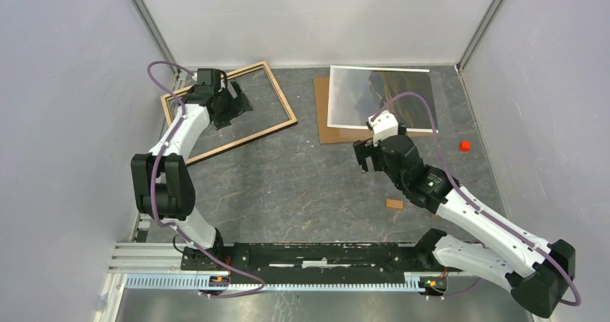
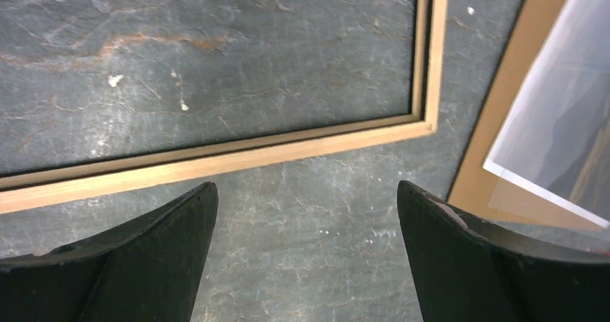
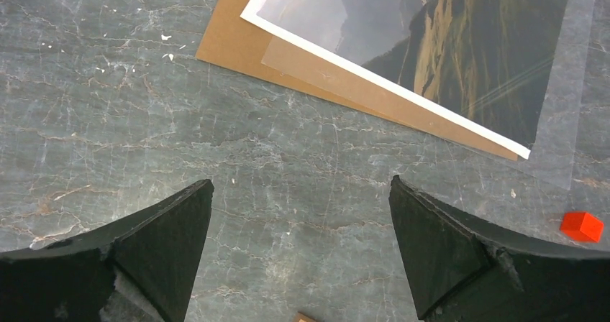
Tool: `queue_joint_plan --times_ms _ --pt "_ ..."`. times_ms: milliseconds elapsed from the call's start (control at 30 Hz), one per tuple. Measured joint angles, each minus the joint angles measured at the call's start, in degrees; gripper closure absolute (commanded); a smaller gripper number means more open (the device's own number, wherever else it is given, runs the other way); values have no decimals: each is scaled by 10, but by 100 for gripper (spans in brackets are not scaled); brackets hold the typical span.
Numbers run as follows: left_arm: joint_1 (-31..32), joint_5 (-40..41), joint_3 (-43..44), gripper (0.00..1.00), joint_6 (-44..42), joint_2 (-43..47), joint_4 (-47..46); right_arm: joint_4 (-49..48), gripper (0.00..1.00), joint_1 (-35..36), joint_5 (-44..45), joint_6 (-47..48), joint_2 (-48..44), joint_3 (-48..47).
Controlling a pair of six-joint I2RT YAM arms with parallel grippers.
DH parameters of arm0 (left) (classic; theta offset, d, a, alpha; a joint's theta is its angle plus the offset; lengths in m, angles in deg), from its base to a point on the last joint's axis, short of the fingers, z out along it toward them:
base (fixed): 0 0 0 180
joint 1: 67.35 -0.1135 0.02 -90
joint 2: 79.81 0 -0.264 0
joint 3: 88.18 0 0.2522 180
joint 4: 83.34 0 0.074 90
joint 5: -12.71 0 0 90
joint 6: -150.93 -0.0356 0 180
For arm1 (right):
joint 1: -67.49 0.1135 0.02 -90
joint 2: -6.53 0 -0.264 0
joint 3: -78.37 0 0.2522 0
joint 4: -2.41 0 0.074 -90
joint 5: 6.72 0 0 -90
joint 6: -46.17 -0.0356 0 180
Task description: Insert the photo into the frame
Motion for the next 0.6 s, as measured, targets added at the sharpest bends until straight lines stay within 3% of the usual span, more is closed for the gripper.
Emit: queue_joint_plan --times_ms 200,333,433,500,600 --pt "19 -29 -75 0 -1 96 -52 -3 2 0 18 -1 -19 9" --pt "25 -23 -66 0 -11 111 -60 0 2 0 27 -1 -13 9" --pt "24 -3 -20 0 -24 63 -41 10 2 0 30 -1 -2 9" --pt "23 8 29 0 -30 6 -19 23 10 0 30 -3 7 9" --pt "23 16 80 0 -35 -81 -4 46 2 0 23 -7 25 3"
